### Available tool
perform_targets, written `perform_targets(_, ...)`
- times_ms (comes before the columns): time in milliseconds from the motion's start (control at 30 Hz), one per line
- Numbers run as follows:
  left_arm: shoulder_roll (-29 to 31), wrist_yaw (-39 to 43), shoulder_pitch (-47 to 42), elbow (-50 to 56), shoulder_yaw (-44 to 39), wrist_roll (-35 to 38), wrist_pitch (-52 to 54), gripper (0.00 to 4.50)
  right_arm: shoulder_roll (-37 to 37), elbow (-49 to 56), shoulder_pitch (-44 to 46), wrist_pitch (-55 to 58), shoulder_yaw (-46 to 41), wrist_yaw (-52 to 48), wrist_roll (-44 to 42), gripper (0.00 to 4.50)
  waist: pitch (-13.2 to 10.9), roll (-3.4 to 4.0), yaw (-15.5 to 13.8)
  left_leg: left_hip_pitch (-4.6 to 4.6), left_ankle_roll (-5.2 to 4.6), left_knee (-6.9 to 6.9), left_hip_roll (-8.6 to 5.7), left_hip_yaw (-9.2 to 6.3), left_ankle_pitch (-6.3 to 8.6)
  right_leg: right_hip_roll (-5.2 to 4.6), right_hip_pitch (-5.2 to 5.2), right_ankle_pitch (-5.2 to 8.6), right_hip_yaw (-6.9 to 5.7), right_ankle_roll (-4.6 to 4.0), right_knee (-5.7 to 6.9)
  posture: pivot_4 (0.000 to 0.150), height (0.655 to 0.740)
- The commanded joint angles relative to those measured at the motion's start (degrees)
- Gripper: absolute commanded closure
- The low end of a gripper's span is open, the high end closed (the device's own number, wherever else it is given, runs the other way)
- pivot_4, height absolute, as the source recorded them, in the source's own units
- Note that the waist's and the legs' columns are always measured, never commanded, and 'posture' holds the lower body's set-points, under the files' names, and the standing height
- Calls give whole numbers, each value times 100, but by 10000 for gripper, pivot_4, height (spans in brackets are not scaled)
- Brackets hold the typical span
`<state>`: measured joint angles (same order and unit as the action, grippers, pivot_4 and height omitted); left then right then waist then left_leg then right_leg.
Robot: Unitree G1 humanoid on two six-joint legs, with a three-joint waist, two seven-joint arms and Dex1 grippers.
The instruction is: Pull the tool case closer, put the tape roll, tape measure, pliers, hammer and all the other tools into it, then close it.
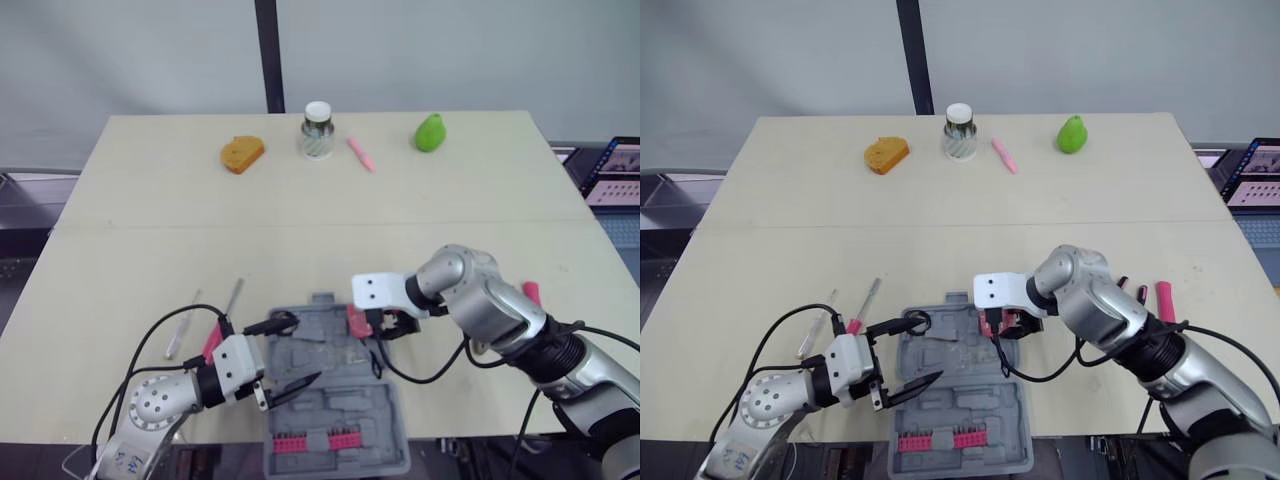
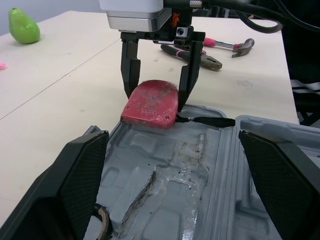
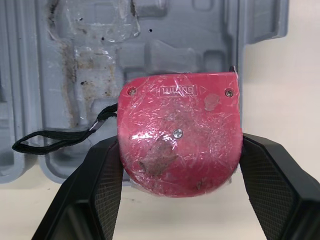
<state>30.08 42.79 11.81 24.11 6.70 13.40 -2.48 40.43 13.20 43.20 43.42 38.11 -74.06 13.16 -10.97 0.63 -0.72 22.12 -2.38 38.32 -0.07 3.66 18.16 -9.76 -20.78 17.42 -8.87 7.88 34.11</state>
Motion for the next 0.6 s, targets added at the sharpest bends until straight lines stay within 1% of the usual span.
perform_targets(33, -11, 35, -23, 194, 7, 93, -17, 0, -73, 151, -7, 66, 41, 91, 53, 15656, 0, 0, 13, 0, 0, 0, 0, 0, 0, 0, 0, 0, 0, 0, 0, 1500, 7400)
perform_targets(267, -15, 55, -51, 169, -4, 93, -13, 0, -146, 147, -40, 37, 96, 186, 98, 15656, 0, 0, 78, 0, 0, -1, 0, -1, 0, 0, 0, 0, 0, 0, 0, 1500, 7400)
perform_targets(600, -18, 65, -111, 136, -6, 86, -4, 0, -269, 101, -144, -255, 149, 502, 185, 15656, 0, 0, 82, 1, 0, -1, 0, 0, 0, 0, -2, 0, 0, 0, 2, 1500, 7400)
